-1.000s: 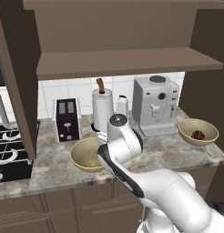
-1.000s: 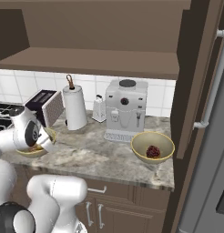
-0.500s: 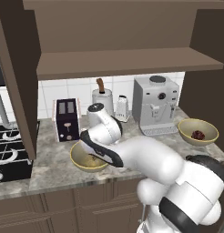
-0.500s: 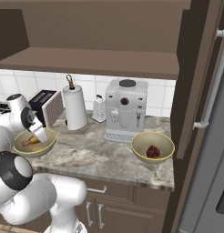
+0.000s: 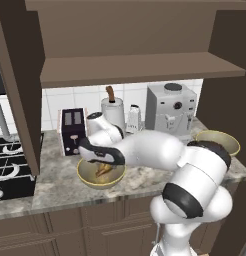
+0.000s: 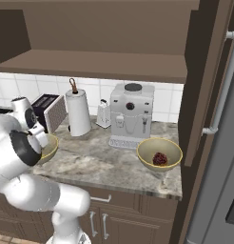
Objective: Pick both bowls and place them on the counter. Then place the chicken drumstick in one bowl and place the cake in the other bowl.
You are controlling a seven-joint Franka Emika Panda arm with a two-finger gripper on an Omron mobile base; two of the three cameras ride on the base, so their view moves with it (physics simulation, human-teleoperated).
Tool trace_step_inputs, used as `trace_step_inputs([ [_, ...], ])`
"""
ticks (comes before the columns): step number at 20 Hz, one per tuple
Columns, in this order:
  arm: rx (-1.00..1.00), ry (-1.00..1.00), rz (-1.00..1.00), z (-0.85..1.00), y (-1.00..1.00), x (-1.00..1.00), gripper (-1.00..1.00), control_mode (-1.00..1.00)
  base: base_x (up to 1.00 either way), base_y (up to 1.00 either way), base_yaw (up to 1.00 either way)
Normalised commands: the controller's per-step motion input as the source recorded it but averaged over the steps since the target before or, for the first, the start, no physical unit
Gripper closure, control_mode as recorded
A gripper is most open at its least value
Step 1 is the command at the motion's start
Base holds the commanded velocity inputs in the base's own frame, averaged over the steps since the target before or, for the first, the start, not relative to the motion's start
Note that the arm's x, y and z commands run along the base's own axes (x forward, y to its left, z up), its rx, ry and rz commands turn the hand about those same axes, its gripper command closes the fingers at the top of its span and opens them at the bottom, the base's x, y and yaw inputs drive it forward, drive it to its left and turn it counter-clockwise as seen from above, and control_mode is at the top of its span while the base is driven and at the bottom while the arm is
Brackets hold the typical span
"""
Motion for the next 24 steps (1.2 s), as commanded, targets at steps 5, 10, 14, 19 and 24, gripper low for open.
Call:
trace_step_inputs([
  [5,-0.01,0.08,0.00,-0.29,0.16,0.20,1.00,-1.00,0.00,0.00,0.00],
  [10,0.00,0.01,0.00,-0.28,0.02,0.17,1.00,-1.00,0.00,0.00,0.00],
  [14,0.00,0.00,0.00,-0.19,0.00,0.07,1.00,-1.00,0.00,0.00,0.00],
  [19,0.01,0.00,0.00,-0.08,0.00,0.05,1.00,-1.00,0.00,0.00,0.00],
  [24,0.05,-0.02,0.00,-0.01,-0.04,-0.14,-1.00,-1.00,0.00,0.00,0.00],
])
